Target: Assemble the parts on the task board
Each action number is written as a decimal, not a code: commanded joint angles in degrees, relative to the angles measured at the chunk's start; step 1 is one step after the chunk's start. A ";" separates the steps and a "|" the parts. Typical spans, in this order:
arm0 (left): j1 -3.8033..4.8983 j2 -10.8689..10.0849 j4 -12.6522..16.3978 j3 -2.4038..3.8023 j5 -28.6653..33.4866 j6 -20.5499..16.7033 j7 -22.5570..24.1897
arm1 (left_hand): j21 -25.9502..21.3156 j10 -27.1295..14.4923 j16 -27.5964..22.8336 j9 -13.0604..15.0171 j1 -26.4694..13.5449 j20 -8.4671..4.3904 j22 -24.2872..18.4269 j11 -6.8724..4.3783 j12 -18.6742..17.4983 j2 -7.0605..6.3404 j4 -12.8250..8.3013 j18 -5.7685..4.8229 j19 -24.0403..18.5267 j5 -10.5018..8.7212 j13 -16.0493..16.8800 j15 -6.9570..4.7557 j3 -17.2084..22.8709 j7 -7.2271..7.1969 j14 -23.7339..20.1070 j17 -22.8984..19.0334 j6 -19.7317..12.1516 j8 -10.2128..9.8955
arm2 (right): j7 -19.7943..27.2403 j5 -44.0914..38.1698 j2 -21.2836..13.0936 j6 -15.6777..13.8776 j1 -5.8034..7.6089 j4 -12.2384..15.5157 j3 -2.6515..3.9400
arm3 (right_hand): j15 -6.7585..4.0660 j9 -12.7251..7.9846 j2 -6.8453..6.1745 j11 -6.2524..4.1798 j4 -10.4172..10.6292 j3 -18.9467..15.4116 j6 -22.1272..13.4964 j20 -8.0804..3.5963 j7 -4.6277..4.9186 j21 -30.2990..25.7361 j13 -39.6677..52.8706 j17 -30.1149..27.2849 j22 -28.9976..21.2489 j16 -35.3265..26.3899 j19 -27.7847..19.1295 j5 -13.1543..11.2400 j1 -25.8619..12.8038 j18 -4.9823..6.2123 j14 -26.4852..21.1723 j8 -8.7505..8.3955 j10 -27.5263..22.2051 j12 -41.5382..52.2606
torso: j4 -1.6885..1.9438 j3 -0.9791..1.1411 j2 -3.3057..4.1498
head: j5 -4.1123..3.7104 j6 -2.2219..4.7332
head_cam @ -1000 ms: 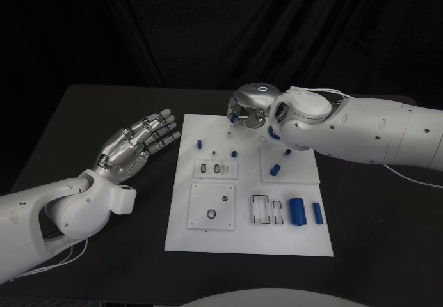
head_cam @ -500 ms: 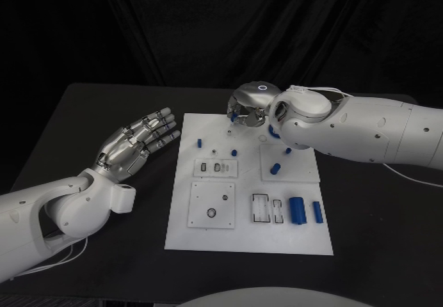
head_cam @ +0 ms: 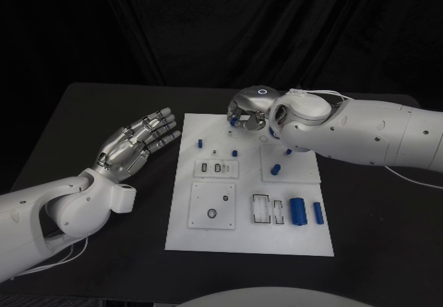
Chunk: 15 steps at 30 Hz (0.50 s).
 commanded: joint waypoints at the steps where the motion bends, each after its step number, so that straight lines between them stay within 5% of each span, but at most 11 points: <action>1: 0.11 0.08 0.00 0.01 0.16 0.92 13.36 | 0.35 0.07 0.23 0.07 -0.55 0.17 0.09 0.50 0.37 0.04 0.14 -1.19 0.29 0.23 0.06 0.55 0.32 0.12 0.04 0.08 0.30 0.29 | -1.25 -0.13 -0.05 1.95 -0.22 0.05 -0.10 | 0.31 -0.21 -0.49 -0.24 0.16 -0.04 -0.78 0.00 -0.01 -0.42 -0.05 -0.62 -0.45 -0.58 -0.77 -0.10 -0.62 -0.11 -0.36 -0.66 -0.68 -0.61 | 0.02 -0.02 -0.02 | -0.06 0.00; 6: 0.11 0.11 -0.11 -0.03 0.36 0.95 13.22 | 0.34 0.03 0.23 0.05 -0.58 0.18 0.09 0.52 0.33 0.05 0.12 -1.22 0.28 0.22 0.05 0.58 0.42 0.15 0.02 0.08 0.19 0.26 | -1.90 -0.13 0.00 2.34 -0.22 -0.07 -0.10 | 1.08 -0.75 -1.18 0.72 0.64 0.10 -2.94 0.59 -0.51 -1.31 -0.24 -1.87 -1.64 -1.35 -1.71 -0.28 -1.41 0.17 -1.04 -2.40 -3.52 -2.24 | -0.01 -0.02 -0.02 | -0.02 -0.04; 10: 0.11 0.16 -0.19 -0.08 0.52 0.98 13.11 | 0.30 -0.01 0.20 0.05 -0.60 0.17 0.06 0.53 0.28 0.04 0.11 -1.23 0.22 0.21 0.04 0.59 0.48 0.17 -0.01 0.07 0.13 0.24 | -2.92 -0.13 0.14 3.15 -0.22 -0.32 -0.10 | 2.48 -2.48 -2.43 2.53 0.83 -0.29 -8.91 2.00 -2.37 -3.85 -0.61 -5.81 -5.32 -3.53 -4.48 -0.15 -1.97 1.07 -3.17 -6.17 -10.93 -5.58 | -0.04 0.00 -0.03 | -0.07 -0.01; 13: 0.11 0.20 -0.23 -0.11 0.58 1.01 13.05 | 0.30 -0.01 0.20 0.05 -0.60 0.17 0.06 0.53 0.28 0.04 0.11 -1.23 0.22 0.21 0.04 0.59 0.48 0.17 -0.01 0.07 0.13 0.24 | -3.14 -0.13 0.21 3.09 -0.22 -0.55 -0.10 | 2.38 -3.91 -2.14 3.01 0.54 -2.02 -12.60 2.12 -3.47 -5.66 -0.37 -8.25 -7.47 -4.95 -6.23 -0.10 -1.78 1.65 -4.76 -6.62 -15.60 -6.47 | 0.00 -0.01 -0.03 | -0.11 0.03; 14: 0.11 0.20 -0.23 -0.12 0.59 1.03 13.04 | 0.30 -0.01 0.20 0.05 -0.60 0.17 0.06 0.53 0.28 0.04 0.11 -1.23 0.22 0.21 0.04 0.59 0.48 0.17 -0.01 0.07 0.13 0.24 | -3.09 -0.13 0.22 2.84 -0.22 -0.61 -0.10 | 2.00 -5.82 -2.14 3.28 0.40 -2.77 -19.25 1.85 -4.72 -6.34 -0.62 -9.04 -8.29 -5.42 -6.87 -0.08 -1.67 1.86 -5.28 -6.47 -18.57 -7.42 | 0.01 -0.01 -0.02 | -0.13 0.06; 15: 0.11 0.20 -0.24 -0.14 0.60 1.04 13.02 | 0.30 -0.01 0.20 0.05 -0.60 0.17 0.06 0.53 0.28 0.04 0.11 -1.23 0.22 0.21 0.04 0.59 0.48 0.17 -0.01 0.07 0.13 0.24 | -2.93 -0.13 0.20 2.43 -0.22 -0.64 -0.10 | 1.90 -6.52 -1.96 3.32 0.35 -3.48 -21.12 1.67 -5.19 -6.67 -0.41 -9.29 -8.56 -5.59 -7.09 -0.11 -1.54 1.93 -5.52 -6.78 -19.41 -7.17 | 0.01 0.00 -0.01 | -0.16 0.14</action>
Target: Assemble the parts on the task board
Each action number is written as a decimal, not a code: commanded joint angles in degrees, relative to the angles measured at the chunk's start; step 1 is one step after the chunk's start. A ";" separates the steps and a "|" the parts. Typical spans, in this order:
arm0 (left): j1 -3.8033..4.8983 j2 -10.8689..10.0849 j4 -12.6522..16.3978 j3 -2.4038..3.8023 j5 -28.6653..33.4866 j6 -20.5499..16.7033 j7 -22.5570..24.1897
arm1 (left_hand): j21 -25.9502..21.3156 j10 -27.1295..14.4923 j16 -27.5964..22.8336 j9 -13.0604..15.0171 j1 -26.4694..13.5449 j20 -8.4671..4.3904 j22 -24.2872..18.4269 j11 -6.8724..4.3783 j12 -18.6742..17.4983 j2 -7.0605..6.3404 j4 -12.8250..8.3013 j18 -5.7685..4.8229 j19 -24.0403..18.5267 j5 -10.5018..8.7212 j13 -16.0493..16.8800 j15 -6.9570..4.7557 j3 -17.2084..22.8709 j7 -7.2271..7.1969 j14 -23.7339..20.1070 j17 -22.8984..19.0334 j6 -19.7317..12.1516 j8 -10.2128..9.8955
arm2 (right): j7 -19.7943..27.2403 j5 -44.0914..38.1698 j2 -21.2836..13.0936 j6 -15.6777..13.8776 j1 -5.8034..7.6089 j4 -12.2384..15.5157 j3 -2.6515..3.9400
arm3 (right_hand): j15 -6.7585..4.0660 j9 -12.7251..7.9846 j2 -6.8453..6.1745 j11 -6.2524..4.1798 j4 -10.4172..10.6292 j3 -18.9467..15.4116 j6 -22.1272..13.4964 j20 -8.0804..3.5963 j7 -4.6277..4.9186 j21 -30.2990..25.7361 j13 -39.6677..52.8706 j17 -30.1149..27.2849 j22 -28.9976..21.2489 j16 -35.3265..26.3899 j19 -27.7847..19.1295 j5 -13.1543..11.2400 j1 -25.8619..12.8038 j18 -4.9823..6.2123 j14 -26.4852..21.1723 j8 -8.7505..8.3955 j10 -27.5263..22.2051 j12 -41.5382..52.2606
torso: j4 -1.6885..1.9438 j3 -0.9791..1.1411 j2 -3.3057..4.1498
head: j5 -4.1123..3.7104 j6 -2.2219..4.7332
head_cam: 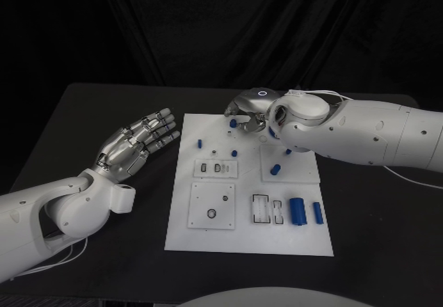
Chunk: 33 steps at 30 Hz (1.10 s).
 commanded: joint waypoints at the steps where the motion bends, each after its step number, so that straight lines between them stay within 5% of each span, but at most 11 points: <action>1: 0.11 0.10 0.04 0.00 0.36 0.89 13.01 | 0.30 -0.01 0.20 0.05 -0.60 0.17 0.07 0.53 0.28 0.04 -0.03 -0.30 0.22 0.21 0.04 0.17 0.33 0.17 -0.02 0.07 0.13 0.24 | -1.41 -0.15 -0.04 -0.15 -0.14 -0.10 0.03 | -0.05 -1.89 0.08 0.17 -0.14 -1.43 -5.62 -0.27 -1.22 -0.99 0.09 -1.10 -1.05 -0.66 -0.89 -0.02 0.45 1.04 -0.96 -0.46 -2.76 -0.08 | 0.04 0.02 0.02 | -0.10 0.21; 5: 0.11 -0.02 0.11 -0.03 0.37 0.91 12.98 | 0.30 -0.10 0.21 0.03 -0.65 0.17 0.07 0.55 0.22 0.03 -0.06 -0.34 0.23 0.19 0.02 0.21 0.46 0.21 -0.06 0.06 0.05 0.21 | 0.16 -0.15 -0.68 -3.34 -0.13 0.28 0.03 | -0.02 -2.29 0.32 0.27 -0.18 -2.07 -6.32 -0.29 -1.35 -1.51 0.10 -1.65 -1.60 -0.99 -1.31 0.01 0.66 1.16 -1.36 -0.45 -3.91 0.10 | 0.02 0.00 0.01 | -0.18 0.62; 12: 0.10 -0.53 0.36 -0.08 0.62 0.78 12.89 | 0.30 -0.10 0.21 0.03 -0.65 0.17 0.07 0.55 0.22 0.03 -0.06 -0.34 0.23 0.19 0.02 0.21 0.46 0.21 -0.06 0.06 0.05 0.21 | 2.31 -0.15 -4.77 -8.98 1.34 3.64 0.19 | -0.56 -1.57 1.41 -0.59 -0.33 -3.17 1.07 -0.76 -0.31 -1.32 1.02 -0.99 -0.64 -0.58 -0.46 0.78 1.75 0.96 -0.90 1.13 -0.57 5.05 | 0.00 0.01 -0.01 | 0.21 1.29; 14: 0.10 -0.64 0.43 -0.10 0.68 0.72 12.88 | 0.30 -0.10 0.21 0.03 -0.65 0.17 0.07 0.55 0.22 0.03 -0.06 -0.34 0.23 0.19 0.02 0.21 0.46 0.21 -0.06 0.06 0.05 0.21 | 2.21 -0.15 -6.76 -9.35 2.24 5.33 0.20 | -0.36 -1.04 1.83 -1.27 0.19 -2.89 4.76 -0.67 1.33 -0.89 1.93 -0.40 0.13 -0.21 0.14 0.97 1.56 0.77 -0.49 2.53 4.07 8.08 | 0.00 0.02 -0.04 | 0.22 1.36; 17: 0.10 -0.79 0.53 -0.11 0.73 0.62 12.86 | 0.30 -0.10 0.21 0.03 -0.65 0.17 0.07 0.55 0.22 0.03 -0.06 -0.34 0.23 0.19 0.02 0.21 0.46 0.21 -0.06 0.06 0.05 0.21 | 2.58 -0.15 -9.94 -9.78 3.32 7.88 0.19 | -0.32 -0.99 1.82 -1.84 0.51 -2.48 6.21 -0.55 2.24 -1.36 2.64 -1.44 -0.38 -0.82 -0.23 0.95 1.57 0.91 -0.92 2.99 7.47 10.38 | 0.03 0.01 -0.02 | 0.19 1.32; 19: 0.10 -0.88 0.59 -0.12 0.80 0.55 12.81 | 0.30 -0.09 0.29 0.05 -0.69 0.17 0.07 0.56 0.34 0.02 -0.08 -0.36 0.22 0.18 0.03 0.23 0.55 0.22 -0.04 0.07 0.16 0.24 | 2.93 -0.15 -12.50 -9.94 3.84 9.75 0.11 | -1.52 -1.00 1.36 -3.58 0.61 -2.73 7.58 -1.31 2.63 -2.00 4.80 -2.61 -0.90 -1.72 -0.67 0.55 1.58 1.15 -1.43 3.30 12.86 15.08 | -0.02 0.01 -0.03 | 0.11 1.27; 20: 0.10 -0.92 0.62 -0.12 0.84 0.52 12.79 | 0.30 -0.09 0.29 0.05 -0.69 0.17 0.07 0.56 0.34 0.02 -0.08 -0.36 0.22 0.18 0.03 0.23 0.55 0.22 -0.04 0.07 0.16 0.24 | 3.04 -0.15 -13.47 -9.89 3.98 10.39 0.04 | -3.62 -0.71 0.85 -5.67 0.47 -3.42 9.38 -2.66 2.49 -2.28 7.71 -3.15 -1.07 -2.19 -0.81 -0.01 1.62 1.24 -1.58 4.03 16.64 20.06 | -0.05 0.02 -0.02 | 0.08 1.29; 22: 0.10 -1.06 0.67 -0.14 0.97 0.45 12.72 | 0.30 -0.09 0.29 0.05 -0.69 0.17 0.07 0.56 0.34 0.02 -0.08 -0.36 0.22 0.18 0.03 0.23 0.55 0.22 -0.04 0.07 0.16 0.24 | 3.02 -0.15 -16.00 -9.14 4.26 11.83 -0.22 | -5.23 -0.89 1.20 -6.67 2.93 -4.09 11.73 -4.20 1.53 -2.85 21.45 -3.27 -0.76 -3.03 -0.06 -1.03 0.43 0.97 -0.77 3.67 11.60 37.85 | -0.07 0.03 -0.05 | -0.05 1.31; 24: 0.10 -1.11 0.65 -0.16 1.03 0.42 12.69 | 0.33 -0.06 0.37 0.06 -0.70 0.17 0.08 0.57 0.45 0.02 -0.08 -0.37 0.26 0.18 0.04 0.23 0.59 0.23 0.00 0.09 0.24 0.26 | 2.72 -0.12 -17.31 -8.37 4.35 12.39 -0.39 | -4.55 -0.87 0.00 -8.18 4.27 -5.35 12.75 -4.88 1.83 -2.98 45.82 -1.90 -0.17 -2.63 0.48 -2.49 -0.13 0.98 -0.23 3.21 15.29 60.39 | -0.02 0.01 -0.04 | -0.20 1.31; 26: 0.10 -1.09 0.60 -0.19 1.07 0.43 12.67 | 0.33 -0.06 0.37 0.06 -0.70 0.17 0.08 0.57 0.45 0.02 -0.08 -0.37 0.26 0.18 0.04 0.23 0.59 0.23 0.00 0.09 0.24 0.26 | 2.24 0.26 -18.59 -7.54 4.36 12.71 -0.58 | -4.97 -0.59 0.16 -7.47 6.81 -7.09 13.51 -4.51 1.64 0.43 67.68 8.67 4.65 3.42 3.61 -3.06 -2.94 -0.39 3.39 3.11 28.23 75.70 | 0.08 -0.03 -0.01 | -0.45 1.34; 33: 0.10 -0.78 0.48 -0.31 1.13 0.67 12.48 | 0.30 -0.08 0.46 0.06 -0.78 0.18 0.07 0.60 0.47 0.10 -0.07 -0.43 0.22 0.22 0.05 0.28 0.84 0.28 0.02 0.10 0.24 0.28 | 0.97 1.78 -20.65 -6.29 3.41 11.90 -0.80 | -4.39 -0.15 0.53 -7.23 10.93 -10.44 13.87 -4.50 1.91 5.75 86.23 27.85 12.04 13.42 7.75 -3.31 -6.38 -1.89 9.20 2.18 43.33 84.97 | 0.02 0.02 0.02 | -0.76 1.63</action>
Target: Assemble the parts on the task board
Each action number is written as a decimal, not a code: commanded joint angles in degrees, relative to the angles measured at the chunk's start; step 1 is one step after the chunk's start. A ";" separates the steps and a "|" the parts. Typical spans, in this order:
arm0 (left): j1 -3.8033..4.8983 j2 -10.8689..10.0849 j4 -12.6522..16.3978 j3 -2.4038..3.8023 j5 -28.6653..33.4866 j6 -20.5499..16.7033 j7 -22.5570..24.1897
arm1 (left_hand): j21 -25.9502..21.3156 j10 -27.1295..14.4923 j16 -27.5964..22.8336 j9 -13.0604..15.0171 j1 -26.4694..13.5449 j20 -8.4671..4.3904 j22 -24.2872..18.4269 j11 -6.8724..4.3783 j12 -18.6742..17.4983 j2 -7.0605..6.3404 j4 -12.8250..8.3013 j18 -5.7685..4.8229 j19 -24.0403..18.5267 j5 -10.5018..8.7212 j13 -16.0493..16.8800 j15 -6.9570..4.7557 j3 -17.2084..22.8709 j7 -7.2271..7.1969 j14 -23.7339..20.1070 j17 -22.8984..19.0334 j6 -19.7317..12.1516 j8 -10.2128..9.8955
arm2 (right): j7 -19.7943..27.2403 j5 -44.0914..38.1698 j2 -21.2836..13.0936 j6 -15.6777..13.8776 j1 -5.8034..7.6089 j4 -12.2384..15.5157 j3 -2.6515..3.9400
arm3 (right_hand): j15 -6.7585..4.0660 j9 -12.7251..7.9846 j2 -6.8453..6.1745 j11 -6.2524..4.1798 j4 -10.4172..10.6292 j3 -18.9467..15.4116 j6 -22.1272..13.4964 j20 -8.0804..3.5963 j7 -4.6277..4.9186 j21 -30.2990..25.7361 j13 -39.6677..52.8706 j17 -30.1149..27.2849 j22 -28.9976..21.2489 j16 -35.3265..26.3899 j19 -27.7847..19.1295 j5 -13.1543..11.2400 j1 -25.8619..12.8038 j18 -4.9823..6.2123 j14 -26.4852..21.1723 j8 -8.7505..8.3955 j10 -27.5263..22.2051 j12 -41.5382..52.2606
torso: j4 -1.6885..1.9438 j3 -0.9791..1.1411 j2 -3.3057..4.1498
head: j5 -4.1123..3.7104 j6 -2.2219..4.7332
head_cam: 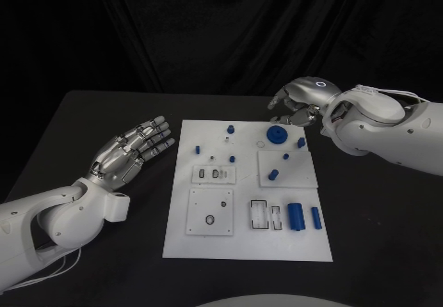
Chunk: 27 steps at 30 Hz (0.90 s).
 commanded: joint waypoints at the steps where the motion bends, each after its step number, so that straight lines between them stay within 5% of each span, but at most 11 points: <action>1: 0.10 0.21 0.06 -0.03 0.34 0.64 12.44 | 0.29 0.12 0.24 0.07 -0.60 0.18 0.03 0.43 0.23 -0.06 0.11 -0.49 0.19 0.23 0.04 0.33 0.50 0.30 0.00 0.08 0.24 0.28 | -1.33 1.21 -0.54 0.92 -0.76 -0.70 -0.07 | 0.28 0.03 -0.07 0.21 1.30 -0.96 0.50 0.08 0.13 1.62 15.07 10.69 4.74 3.37 1.31 -0.19 -1.11 -1.07 4.67 -0.41 6.46 1.61 | -0.01 0.03 0.04 | -0.15 0.17; 7: 0.10 0.26 -0.04 -0.10 0.35 0.75 12.39 | 0.29 0.12 0.24 0.07 -0.60 0.18 0.03 0.43 0.23 -0.06 0.11 -0.49 0.19 0.23 0.04 0.33 0.50 0.30 0.00 0.08 0.24 0.28 | -1.87 1.48 -0.58 1.39 -1.68 -2.10 -0.11 | 0.74 -0.14 -0.51 0.66 3.00 -2.23 1.76 0.47 0.53 4.18 15.07 15.18 8.18 5.38 3.55 -0.76 -1.81 -1.90 6.26 -0.60 6.46 1.61 | 0.04 0.07 0.04 | -0.26 0.06; 15: 0.10 0.50 -0.21 -0.15 0.35 0.96 12.33 | 0.30 0.10 0.36 0.07 -0.69 0.19 0.04 0.49 0.30 0.05 0.13 -0.57 0.21 0.24 0.04 0.40 0.82 0.33 0.02 0.09 0.23 0.28 | -2.46 0.71 -0.50 3.13 -2.30 -2.39 -0.13 | 0.72 -1.74 -0.87 0.63 3.30 -2.97 -1.78 0.52 0.67 5.67 15.07 15.18 10.21 5.38 4.97 -2.02 -2.65 -2.43 6.26 -2.66 6.46 1.61 | 0.10 0.08 0.02 | -0.39 -0.07; 27: 0.09 0.55 -0.46 -0.28 0.35 1.18 12.36 | 0.28 0.03 0.42 0.05 -0.78 0.20 0.02 0.55 0.33 0.16 0.16 -0.65 0.17 0.26 0.04 0.49 1.18 0.37 -0.01 0.09 0.15 0.26 | -2.07 -0.20 -0.96 3.03 -3.35 -1.78 -0.13 | 0.61 -2.08 -1.01 0.53 3.32 -3.10 -0.85 0.42 0.57 6.47 15.07 15.18 11.30 5.38 5.81 -2.13 -2.96 -2.74 6.26 -1.87 6.46 1.61 | 0.11 -0.07 0.04 | -0.42 0.01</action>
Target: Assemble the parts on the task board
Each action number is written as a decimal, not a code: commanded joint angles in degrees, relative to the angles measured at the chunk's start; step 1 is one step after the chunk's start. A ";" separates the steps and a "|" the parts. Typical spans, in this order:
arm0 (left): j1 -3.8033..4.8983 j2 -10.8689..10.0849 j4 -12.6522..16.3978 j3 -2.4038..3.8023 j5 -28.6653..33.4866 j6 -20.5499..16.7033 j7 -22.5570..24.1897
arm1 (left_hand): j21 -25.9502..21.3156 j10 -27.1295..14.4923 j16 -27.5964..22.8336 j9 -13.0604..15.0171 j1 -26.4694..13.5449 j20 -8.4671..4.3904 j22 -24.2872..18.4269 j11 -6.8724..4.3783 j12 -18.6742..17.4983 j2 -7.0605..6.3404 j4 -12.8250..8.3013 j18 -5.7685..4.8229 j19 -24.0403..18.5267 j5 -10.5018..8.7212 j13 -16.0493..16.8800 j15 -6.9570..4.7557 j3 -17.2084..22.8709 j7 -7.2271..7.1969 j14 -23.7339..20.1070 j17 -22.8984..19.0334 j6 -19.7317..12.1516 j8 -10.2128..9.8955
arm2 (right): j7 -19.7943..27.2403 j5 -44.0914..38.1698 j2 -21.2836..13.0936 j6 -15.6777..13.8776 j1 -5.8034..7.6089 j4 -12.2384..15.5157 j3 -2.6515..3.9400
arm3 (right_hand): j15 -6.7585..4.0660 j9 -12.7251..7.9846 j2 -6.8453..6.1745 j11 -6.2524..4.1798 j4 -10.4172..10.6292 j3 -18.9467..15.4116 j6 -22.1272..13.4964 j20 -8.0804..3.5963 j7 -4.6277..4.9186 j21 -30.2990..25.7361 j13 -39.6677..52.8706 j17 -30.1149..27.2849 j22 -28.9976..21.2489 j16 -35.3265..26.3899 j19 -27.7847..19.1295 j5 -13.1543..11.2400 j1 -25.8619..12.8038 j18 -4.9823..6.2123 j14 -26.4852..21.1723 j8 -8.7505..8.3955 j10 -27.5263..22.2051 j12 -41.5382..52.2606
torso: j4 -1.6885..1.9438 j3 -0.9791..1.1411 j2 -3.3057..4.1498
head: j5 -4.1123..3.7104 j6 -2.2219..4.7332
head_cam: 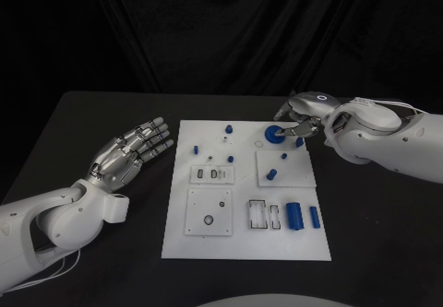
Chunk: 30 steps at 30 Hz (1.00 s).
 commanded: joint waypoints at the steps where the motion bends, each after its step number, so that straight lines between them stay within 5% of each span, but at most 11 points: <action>1: 0.08 0.02 0.09 0.00 0.16 0.98 12.36 | 0.28 -0.13 0.20 0.06 -0.54 0.20 0.04 0.39 0.33 -0.08 0.00 -0.66 0.17 0.26 0.04 0.49 0.40 0.37 -0.01 0.07 0.15 0.26 | -0.95 -0.85 -0.18 0.42 -0.30 0.18 0.03 | 0.25 -0.04 -0.05 0.17 0.00 -0.25 0.51 0.02 -0.01 0.40 15.07 15.06 11.35 0.13 3.18 -0.18 -0.69 -1.00 5.91 0.31 6.06 0.15 | 0.04 -0.08 0.00 | 0.02 0.05; 22: 0.08 0.13 -0.27 -0.09 0.16 1.26 12.10 | 0.27 -0.15 0.25 0.05 -0.59 0.20 0.03 0.43 0.37 -0.04 0.01 -0.70 0.16 0.26 0.04 0.54 0.58 0.38 -0.01 0.08 0.09 0.24 | -1.56 -0.89 1.19 2.12 -1.95 -1.36 0.03 | 0.35 0.25 -0.33 0.28 -0.33 -0.03 2.22 0.07 0.03 1.18 15.07 15.06 12.41 0.13 4.00 0.32 0.18 -1.32 5.91 0.88 6.06 0.15 | -0.11 0.02 0.00 | 0.30 -0.43; 30: 0.08 0.18 -0.35 -0.13 0.16 1.38 11.89 | 0.27 -0.19 0.28 0.03 -0.64 0.20 0.03 0.46 0.37 -0.03 0.01 -0.74 0.15 0.25 0.03 0.58 0.74 0.40 -0.02 0.08 -0.01 0.21 | -2.64 -1.98 1.53 3.53 -2.16 -1.71 0.03 | 0.60 0.31 0.06 0.58 -2.15 1.07 2.33 0.33 0.30 0.80 15.07 15.06 12.06 0.13 3.57 5.58 4.06 -1.16 5.91 0.53 6.06 0.15 | -0.04 0.06 0.02 | 0.21 -0.50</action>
